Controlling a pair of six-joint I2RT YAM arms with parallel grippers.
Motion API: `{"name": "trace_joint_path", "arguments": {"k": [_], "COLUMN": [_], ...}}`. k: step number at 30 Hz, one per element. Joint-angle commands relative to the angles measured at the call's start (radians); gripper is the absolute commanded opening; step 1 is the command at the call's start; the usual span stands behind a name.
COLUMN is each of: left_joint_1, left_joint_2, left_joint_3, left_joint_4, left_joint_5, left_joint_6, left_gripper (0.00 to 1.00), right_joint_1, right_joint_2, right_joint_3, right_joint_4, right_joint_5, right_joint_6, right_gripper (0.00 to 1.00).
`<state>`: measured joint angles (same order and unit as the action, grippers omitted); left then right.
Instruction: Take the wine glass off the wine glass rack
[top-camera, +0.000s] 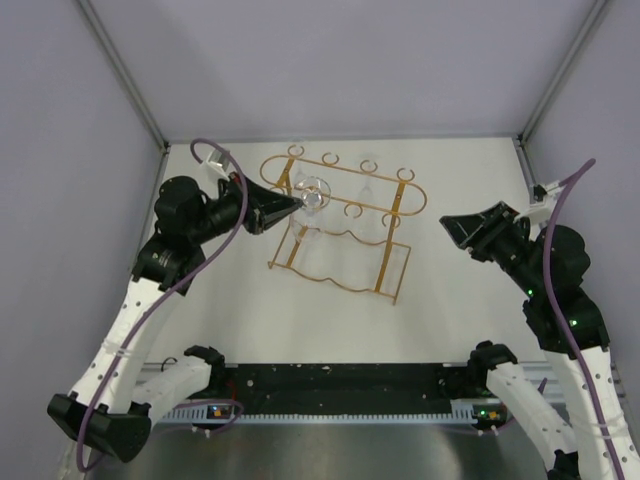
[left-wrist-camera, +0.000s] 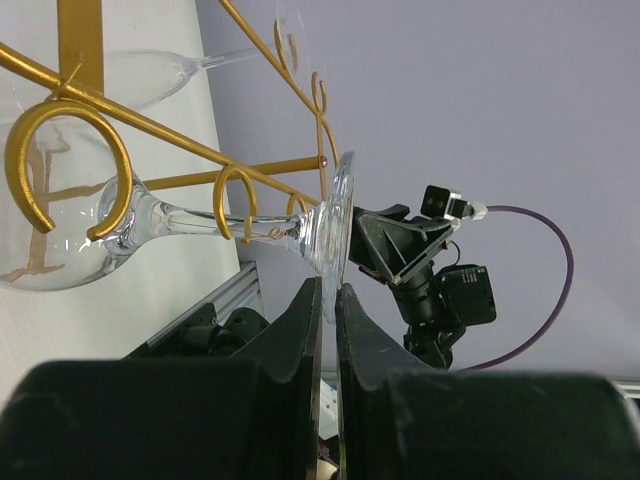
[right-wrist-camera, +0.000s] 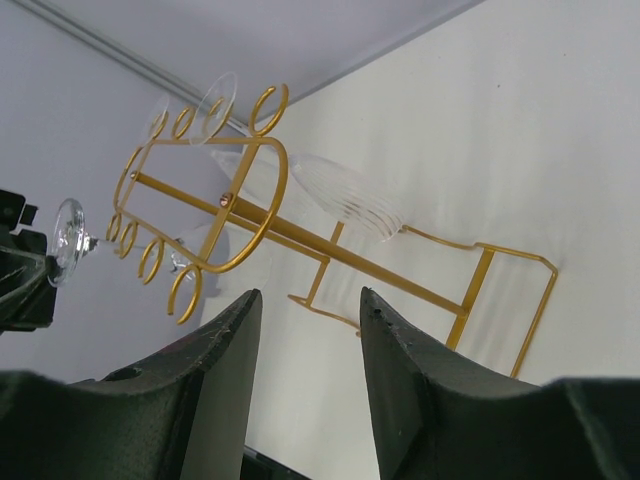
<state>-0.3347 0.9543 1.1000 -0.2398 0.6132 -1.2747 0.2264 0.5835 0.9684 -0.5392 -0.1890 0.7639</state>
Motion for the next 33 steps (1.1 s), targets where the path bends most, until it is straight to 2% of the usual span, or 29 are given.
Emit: {"name": "trace_joint_path", "arguments": {"k": [1, 16, 23, 33], "left_joint_1": [0.005, 0.005, 0.005, 0.005], "left_joint_2": [-0.032, -0.147, -0.199, -0.319], "left_joint_3": [0.058, 0.031, 0.027, 0.008], "left_joint_4": [0.114, 0.028, -0.003, -0.102], "left_joint_5": [0.026, 0.045, 0.080, 0.108], "left_joint_6": [-0.022, 0.008, 0.026, 0.049], "left_gripper": [0.00, 0.00, 0.00, 0.00], "right_joint_1": [-0.007, -0.009, -0.009, -0.007], "right_joint_2": [-0.001, 0.018, 0.024, -0.022], "right_joint_3": [0.013, 0.023, 0.041, 0.027], "right_joint_4": [0.028, 0.008, -0.037, -0.077], "right_joint_5": [-0.021, -0.061, -0.211, -0.458], "right_joint_6": [0.006, 0.009, -0.003, 0.044], "right_gripper": [0.44, 0.44, 0.53, 0.55]}}
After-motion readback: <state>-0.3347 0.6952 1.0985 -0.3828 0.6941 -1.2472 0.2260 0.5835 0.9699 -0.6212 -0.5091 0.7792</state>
